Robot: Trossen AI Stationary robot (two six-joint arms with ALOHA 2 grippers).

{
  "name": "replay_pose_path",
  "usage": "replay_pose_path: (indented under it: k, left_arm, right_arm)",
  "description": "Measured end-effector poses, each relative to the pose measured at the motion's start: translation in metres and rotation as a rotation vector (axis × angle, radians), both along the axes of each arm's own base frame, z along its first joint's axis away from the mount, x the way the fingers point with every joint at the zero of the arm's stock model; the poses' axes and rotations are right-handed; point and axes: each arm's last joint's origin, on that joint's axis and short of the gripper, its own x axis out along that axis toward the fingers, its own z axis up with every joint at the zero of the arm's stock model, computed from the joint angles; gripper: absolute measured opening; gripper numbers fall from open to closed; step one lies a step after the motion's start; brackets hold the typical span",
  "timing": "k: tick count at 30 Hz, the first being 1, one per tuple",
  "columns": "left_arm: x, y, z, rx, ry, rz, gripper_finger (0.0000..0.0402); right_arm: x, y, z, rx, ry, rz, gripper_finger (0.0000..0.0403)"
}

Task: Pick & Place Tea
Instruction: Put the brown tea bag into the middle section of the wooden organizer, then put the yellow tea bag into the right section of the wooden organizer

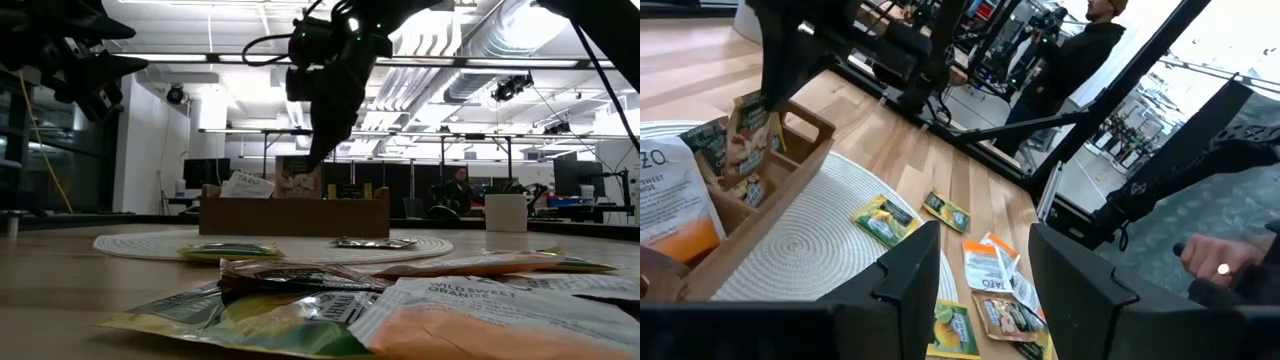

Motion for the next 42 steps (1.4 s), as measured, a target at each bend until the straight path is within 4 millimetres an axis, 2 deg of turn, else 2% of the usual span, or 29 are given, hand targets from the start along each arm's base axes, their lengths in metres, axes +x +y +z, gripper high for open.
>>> replay_pose_path:
  k: [22,27,37,42]
  left_arm:
    - [0.0000,0.0000,0.0000,0.002,0.000,0.001,0.0154]
    - [0.0000,0.0000,0.0000,0.002,0.000,0.001,0.0154]
    - [0.0000,-0.0004,0.0000,-0.001,0.001,-0.012,0.0154]
    - [0.0000,-0.0005,0.0000,-0.003,0.001,-0.017,0.0154]
  right_arm:
    - [0.0019,-0.0005,-0.0039,0.011,0.003,-0.024,0.0004]
    - [0.0008,-0.0002,-0.0043,0.025,0.016,-0.048,0.0025]
    - [-0.0001,0.0003,-0.0048,0.054,0.031,-0.096,0.0095]
    - [-0.0009,0.0014,0.0002,0.076,0.023,-0.171,0.0099]
